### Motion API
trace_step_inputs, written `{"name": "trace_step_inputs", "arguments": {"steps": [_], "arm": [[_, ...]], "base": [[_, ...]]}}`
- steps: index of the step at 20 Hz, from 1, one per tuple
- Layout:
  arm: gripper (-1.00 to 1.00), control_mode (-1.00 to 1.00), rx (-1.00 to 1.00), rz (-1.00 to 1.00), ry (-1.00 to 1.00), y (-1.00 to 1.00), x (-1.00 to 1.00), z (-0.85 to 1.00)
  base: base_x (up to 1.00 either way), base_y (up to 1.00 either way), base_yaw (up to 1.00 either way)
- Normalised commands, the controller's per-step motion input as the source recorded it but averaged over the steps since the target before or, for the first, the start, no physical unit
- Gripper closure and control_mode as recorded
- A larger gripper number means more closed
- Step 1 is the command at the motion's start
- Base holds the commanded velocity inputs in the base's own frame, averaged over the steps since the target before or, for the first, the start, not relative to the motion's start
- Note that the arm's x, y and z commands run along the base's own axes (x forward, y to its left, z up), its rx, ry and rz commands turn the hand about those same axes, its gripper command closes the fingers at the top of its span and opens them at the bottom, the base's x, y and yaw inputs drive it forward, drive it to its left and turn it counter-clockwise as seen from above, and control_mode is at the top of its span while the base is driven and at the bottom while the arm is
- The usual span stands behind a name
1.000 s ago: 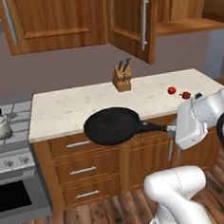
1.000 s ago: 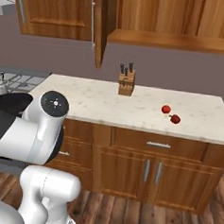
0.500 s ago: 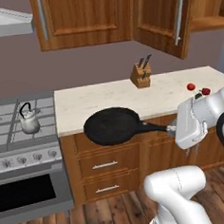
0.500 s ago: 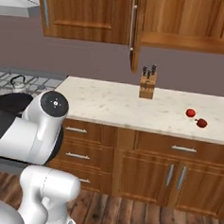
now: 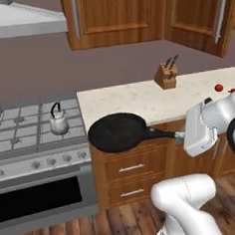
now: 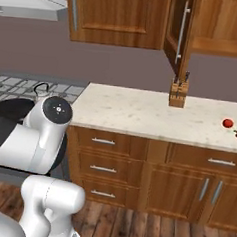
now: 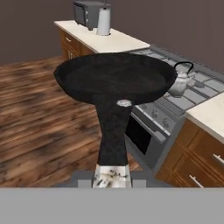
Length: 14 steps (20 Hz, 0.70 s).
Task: Pick the pan from the cabinet and place it on the stove. Then turn on the stove burner for the pan.
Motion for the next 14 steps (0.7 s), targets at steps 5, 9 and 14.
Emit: {"name": "trace_step_inputs", "arguments": {"steps": [5, 9, 14], "arm": [[1.00, 1.00, 0.00, 0.00, 0.00, 0.00, 0.00, 0.00], [1.00, 1.00, 0.00, 0.00, 0.00, 0.00, 0.00, 0.00], [1.00, 1.00, 0.00, 0.00, 0.00, 0.00, 0.00, 0.00]], "base": [[-0.11, 0.62, 0.00], [-0.06, 0.69, 0.00], [-0.01, 0.70, 0.00]]}}
